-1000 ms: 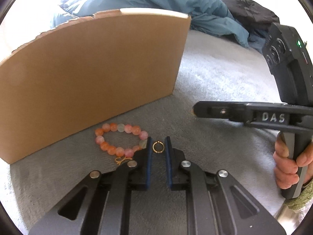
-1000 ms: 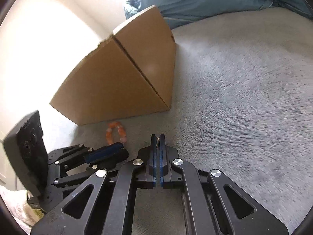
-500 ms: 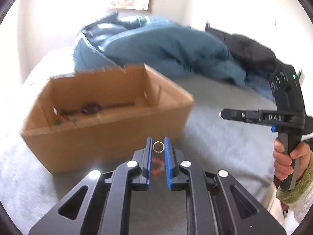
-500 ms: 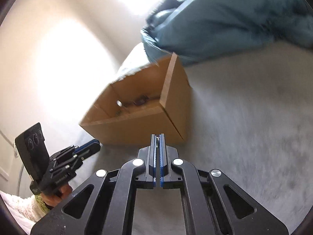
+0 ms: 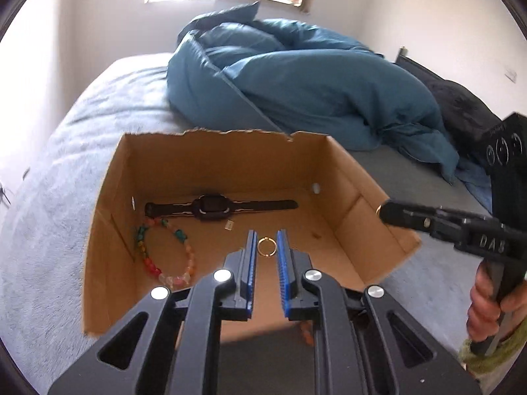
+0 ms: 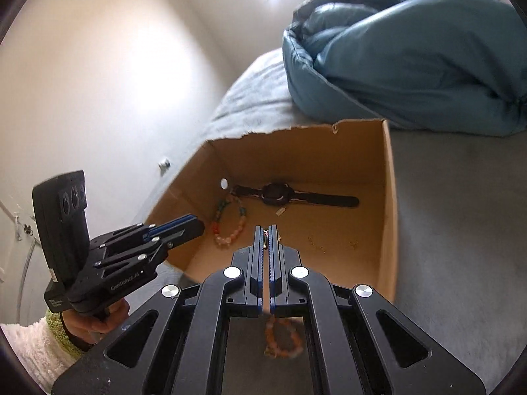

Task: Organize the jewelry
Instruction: 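Carry both rings over the box and open both tools, then move both open tools back to the orange-pink bead bracelet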

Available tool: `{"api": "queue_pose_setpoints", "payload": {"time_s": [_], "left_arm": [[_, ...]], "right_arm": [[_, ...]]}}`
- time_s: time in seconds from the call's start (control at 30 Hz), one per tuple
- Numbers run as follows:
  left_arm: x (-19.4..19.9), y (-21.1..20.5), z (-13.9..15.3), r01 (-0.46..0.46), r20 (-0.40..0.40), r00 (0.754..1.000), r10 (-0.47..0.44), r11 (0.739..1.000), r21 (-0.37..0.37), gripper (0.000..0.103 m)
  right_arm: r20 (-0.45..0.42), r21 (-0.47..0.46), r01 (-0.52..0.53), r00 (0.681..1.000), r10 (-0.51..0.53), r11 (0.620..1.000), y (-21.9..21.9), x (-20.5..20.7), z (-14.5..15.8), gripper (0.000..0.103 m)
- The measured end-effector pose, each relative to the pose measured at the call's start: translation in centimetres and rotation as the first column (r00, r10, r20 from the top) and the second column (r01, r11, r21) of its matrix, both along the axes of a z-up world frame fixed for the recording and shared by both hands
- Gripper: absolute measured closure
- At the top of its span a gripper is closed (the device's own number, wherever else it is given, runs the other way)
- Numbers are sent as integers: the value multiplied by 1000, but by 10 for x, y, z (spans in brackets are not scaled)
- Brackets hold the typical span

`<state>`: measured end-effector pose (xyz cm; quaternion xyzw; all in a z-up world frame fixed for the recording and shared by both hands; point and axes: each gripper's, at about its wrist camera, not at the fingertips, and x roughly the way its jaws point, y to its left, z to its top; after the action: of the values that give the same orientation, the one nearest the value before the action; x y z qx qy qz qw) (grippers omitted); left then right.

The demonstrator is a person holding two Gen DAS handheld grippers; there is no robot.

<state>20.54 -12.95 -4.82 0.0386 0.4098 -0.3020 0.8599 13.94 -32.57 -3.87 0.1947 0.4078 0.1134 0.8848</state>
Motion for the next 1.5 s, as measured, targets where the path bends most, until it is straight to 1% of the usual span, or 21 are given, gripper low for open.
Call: {"api": "queue_pose_setpoints", "payload": {"time_s": [0.07,0.17,0.23,0.27,0.3,0.4,0.47,0.53,0.6,0.7,0.87,0.97,1.07,1.17,1.23,1.33,1.5], "left_arm": [[15,-2,-5,-17,-18,1000,17,1000,11,91],[34,-3,-12,-46,-61,997,47,999,19,91],[41,-2,-14,-58,-81,995,58,998,6,91],[44,-2,-15,-63,-85,994,63,998,4,89],[46,-3,-15,-65,-86,994,65,998,3,87],[46,-3,-16,-70,-76,995,70,998,0,81],[43,-2,-16,-72,-70,995,71,997,-2,74],[41,-1,-15,-74,-63,995,73,997,-5,71],[38,-1,-13,-78,-54,996,78,997,-2,70],[28,3,-5,-78,-25,997,77,997,-10,70],[-9,21,17,-62,47,997,64,997,-43,69],[-42,35,26,-31,89,995,37,998,-61,69],[-72,46,28,2,113,994,5,998,-63,69],[-99,52,22,35,109,994,-28,998,-59,69],[-112,52,12,46,92,995,-42,998,-47,69],[-123,47,-6,56,51,997,-54,998,-33,69],[-136,30,-40,90,24,996,-90,996,18,69]], "right_arm": [[-35,5,5,999,-5,1000,-1,16,-8,99],[-58,5,8,998,-8,1000,-4,29,-14,94],[-61,5,11,998,-11,1000,-8,29,-12,86],[-60,3,19,998,-18,1000,-11,30,-12,84],[-57,6,23,998,-22,1000,-13,29,-12,81],[-42,14,37,998,-37,999,-18,26,-12,78],[-27,20,52,998,-52,998,-23,21,-11,75],[-19,30,61,998,-61,998,-26,18,-10,73],[-10,37,73,997,-72,997,-29,10,-8,73],[17,46,79,997,-80,996,-31,-8,-1,73],[76,57,75,994,-79,996,-30,-62,13,73],[88,60,83,992,-88,995,-28,-94,14,73],[78,70,92,992,-98,993,-25,-119,10,73],[52,55,102,993,-105,993,-17,-134,0,73],[30,55,105,994,-106,993,-11,-137,-8,73],[-11,71,106,994,-105,992,-2,-137,-24,73],[-72,40,65,995,-62,997,23,-130,-51,73]]}}
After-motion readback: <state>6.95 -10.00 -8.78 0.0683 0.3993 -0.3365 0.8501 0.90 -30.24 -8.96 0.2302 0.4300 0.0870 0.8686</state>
